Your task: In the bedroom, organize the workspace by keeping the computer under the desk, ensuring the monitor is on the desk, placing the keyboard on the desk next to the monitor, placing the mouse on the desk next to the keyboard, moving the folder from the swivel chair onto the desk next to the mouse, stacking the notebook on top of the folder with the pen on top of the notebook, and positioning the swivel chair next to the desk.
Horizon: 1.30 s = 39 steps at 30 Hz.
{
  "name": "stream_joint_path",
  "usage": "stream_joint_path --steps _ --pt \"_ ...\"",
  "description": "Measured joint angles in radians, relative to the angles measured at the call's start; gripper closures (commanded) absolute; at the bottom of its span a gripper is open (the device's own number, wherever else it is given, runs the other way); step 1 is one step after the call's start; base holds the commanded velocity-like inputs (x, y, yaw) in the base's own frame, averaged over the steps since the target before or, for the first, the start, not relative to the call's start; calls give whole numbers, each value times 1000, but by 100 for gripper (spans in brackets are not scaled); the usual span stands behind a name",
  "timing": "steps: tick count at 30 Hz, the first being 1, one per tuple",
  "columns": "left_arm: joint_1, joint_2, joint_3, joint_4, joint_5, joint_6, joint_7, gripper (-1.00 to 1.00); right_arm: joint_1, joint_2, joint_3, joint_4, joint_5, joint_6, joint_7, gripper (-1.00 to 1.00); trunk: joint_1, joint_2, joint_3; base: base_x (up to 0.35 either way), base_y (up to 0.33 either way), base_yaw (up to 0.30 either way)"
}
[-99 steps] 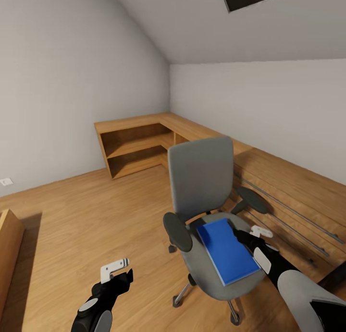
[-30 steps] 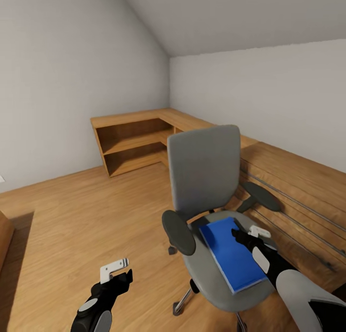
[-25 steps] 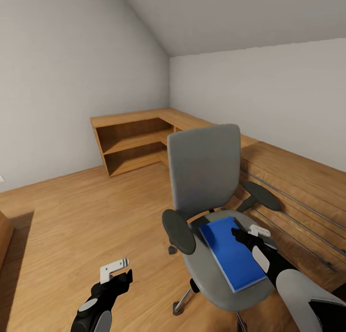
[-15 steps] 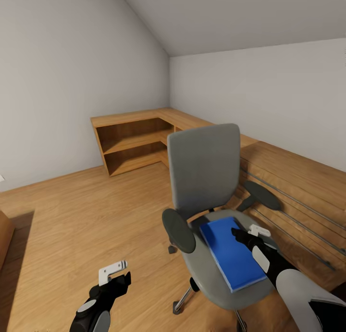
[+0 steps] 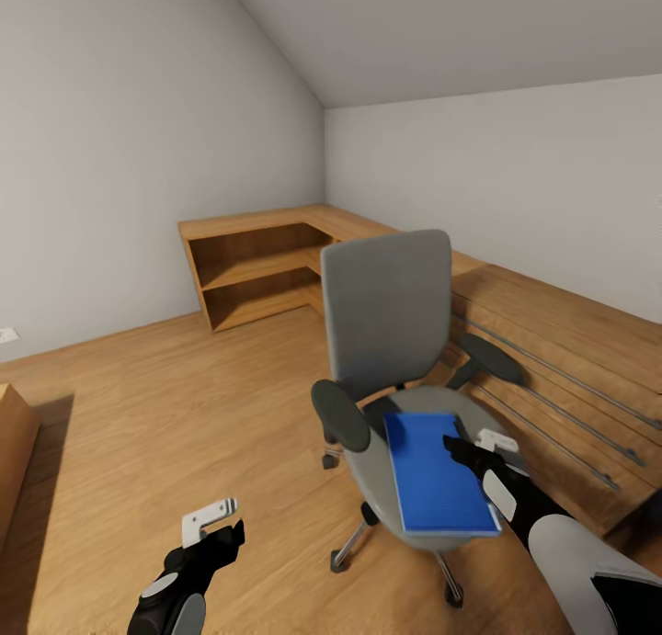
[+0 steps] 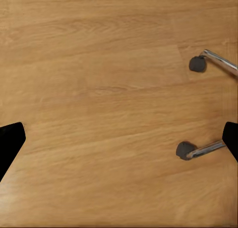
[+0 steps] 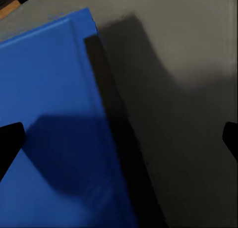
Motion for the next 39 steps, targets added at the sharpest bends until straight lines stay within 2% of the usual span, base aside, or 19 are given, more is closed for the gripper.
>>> stream_joint_path --steps 17,39 --pt "0 0 -1 0 0 0 1 -100 0 0 1 3 -1 0 2 -100 0 0 0 -118 0 0" --pt "0 -3 -3 3 1 0 1 -100 1 -1 3 9 -2 -8 4 -100 -85 154 69 -1 0 0"
